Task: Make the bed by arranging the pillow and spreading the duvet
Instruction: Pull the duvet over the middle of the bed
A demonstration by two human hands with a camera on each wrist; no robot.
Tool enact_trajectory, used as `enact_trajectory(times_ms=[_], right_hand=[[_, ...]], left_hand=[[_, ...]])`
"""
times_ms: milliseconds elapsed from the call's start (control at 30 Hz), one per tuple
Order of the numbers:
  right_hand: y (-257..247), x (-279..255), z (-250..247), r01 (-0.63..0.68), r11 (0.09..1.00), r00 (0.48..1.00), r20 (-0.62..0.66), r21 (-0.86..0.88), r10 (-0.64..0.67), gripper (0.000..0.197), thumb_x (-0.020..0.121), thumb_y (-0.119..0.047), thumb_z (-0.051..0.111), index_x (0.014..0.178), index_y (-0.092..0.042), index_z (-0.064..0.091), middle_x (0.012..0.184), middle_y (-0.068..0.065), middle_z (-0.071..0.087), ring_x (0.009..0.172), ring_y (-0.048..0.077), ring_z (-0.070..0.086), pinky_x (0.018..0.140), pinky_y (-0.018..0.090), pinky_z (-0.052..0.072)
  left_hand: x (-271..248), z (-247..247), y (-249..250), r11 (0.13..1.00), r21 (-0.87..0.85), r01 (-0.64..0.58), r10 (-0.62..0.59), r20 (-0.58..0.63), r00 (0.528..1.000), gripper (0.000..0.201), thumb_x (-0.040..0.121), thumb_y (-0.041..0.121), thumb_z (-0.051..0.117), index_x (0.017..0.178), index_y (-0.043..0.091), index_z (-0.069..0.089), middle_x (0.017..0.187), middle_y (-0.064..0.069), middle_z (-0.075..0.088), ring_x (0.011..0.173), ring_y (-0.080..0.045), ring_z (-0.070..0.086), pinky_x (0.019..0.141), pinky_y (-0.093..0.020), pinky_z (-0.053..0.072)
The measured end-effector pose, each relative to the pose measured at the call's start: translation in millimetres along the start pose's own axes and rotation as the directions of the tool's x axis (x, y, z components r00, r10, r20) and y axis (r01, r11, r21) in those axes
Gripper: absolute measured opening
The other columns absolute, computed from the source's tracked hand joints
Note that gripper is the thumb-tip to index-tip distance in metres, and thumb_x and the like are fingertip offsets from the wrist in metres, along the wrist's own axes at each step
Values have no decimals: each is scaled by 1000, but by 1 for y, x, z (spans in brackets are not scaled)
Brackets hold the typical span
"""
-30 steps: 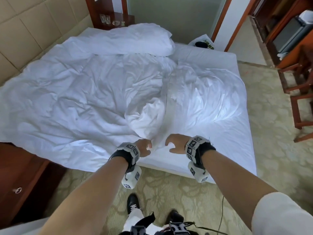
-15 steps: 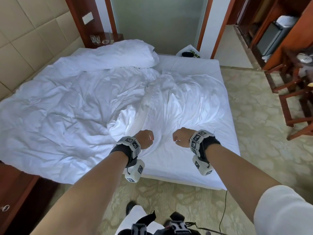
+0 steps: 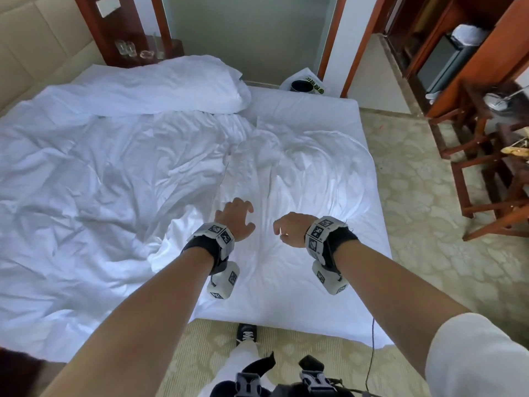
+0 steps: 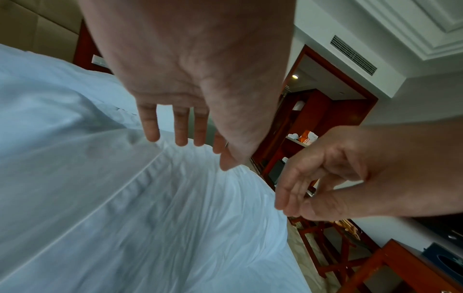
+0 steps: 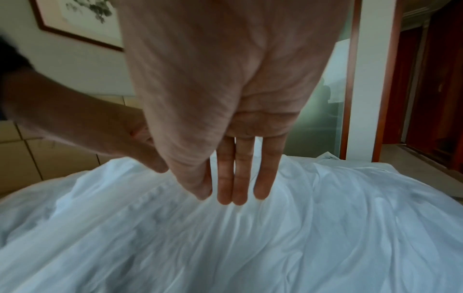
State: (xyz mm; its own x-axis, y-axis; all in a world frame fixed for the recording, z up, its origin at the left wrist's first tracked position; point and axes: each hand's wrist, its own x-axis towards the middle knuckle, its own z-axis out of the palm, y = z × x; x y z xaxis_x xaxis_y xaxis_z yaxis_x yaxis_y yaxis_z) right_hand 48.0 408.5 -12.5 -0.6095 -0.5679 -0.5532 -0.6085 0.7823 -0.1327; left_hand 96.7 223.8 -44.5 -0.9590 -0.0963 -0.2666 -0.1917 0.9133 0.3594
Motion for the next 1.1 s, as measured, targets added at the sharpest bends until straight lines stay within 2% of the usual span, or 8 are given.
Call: enact_trajectory(times_ms=[300,400,467,600,767,867,967,1100], right_hand=[[6,116,-62,91,993,995,-21,-78,-93,52,95,-7,47,144,-24,38,139,3,46,129,24,45,95,43,48],[-1,152,-71,184,972,982,-24,-143,-190,71,88,6,51,150,-23,32,152,2,35,141,23,31,105,44,42],[-4,174,-74,242,957,969,-14,-161,-247,80,84,8,56,152,-22,27,158,2,26,147,22,21,109,44,37],[-6,212,-89,309,933,950,7,-184,-313,72,90,1,57,153,-16,26,160,3,22,149,23,18,113,42,32],[4,224,-85,263,963,962,83,-48,-259,72,92,2,53,154,-16,22,159,4,24,143,25,28,109,45,38],[17,228,-99,229,973,973,37,-17,-228,65,92,-7,56,150,-15,26,149,6,35,130,27,41,96,43,45],[36,228,-113,276,945,957,-40,-178,-287,97,74,5,68,153,-22,18,142,6,35,126,27,43,79,37,45],[67,223,-135,260,853,952,-26,-452,-304,97,70,-14,81,150,-30,29,158,6,17,146,27,17,109,44,32]], left_hand=[[97,-12,-48,976,-80,203,-195,96,976,77,82,45,64,146,24,26,154,-1,25,141,-27,27,109,-53,32],[119,-7,-69,923,-141,357,-326,203,923,105,75,61,66,153,24,5,161,-7,10,147,-33,16,115,-61,19],[133,-4,-80,860,-239,451,-367,324,872,124,67,72,67,154,19,-4,162,-10,11,148,-32,18,117,-53,23],[173,-2,-86,809,-371,456,-324,365,873,106,48,81,66,135,22,48,129,-4,61,113,-25,61,97,-40,51],[186,-16,-71,860,-330,390,-240,413,879,40,71,63,67,97,34,60,88,5,64,85,-15,61,75,-27,48],[195,-22,-59,889,-311,335,-205,385,900,40,74,48,66,109,28,61,96,5,66,97,-18,64,78,-29,53],[203,-31,-38,852,-411,324,-172,365,915,45,79,17,67,123,21,59,108,7,64,109,-18,61,87,-30,52],[196,-47,2,866,-393,311,-119,441,889,60,82,-1,63,139,10,46,128,-4,56,126,-25,52,93,-27,42]])
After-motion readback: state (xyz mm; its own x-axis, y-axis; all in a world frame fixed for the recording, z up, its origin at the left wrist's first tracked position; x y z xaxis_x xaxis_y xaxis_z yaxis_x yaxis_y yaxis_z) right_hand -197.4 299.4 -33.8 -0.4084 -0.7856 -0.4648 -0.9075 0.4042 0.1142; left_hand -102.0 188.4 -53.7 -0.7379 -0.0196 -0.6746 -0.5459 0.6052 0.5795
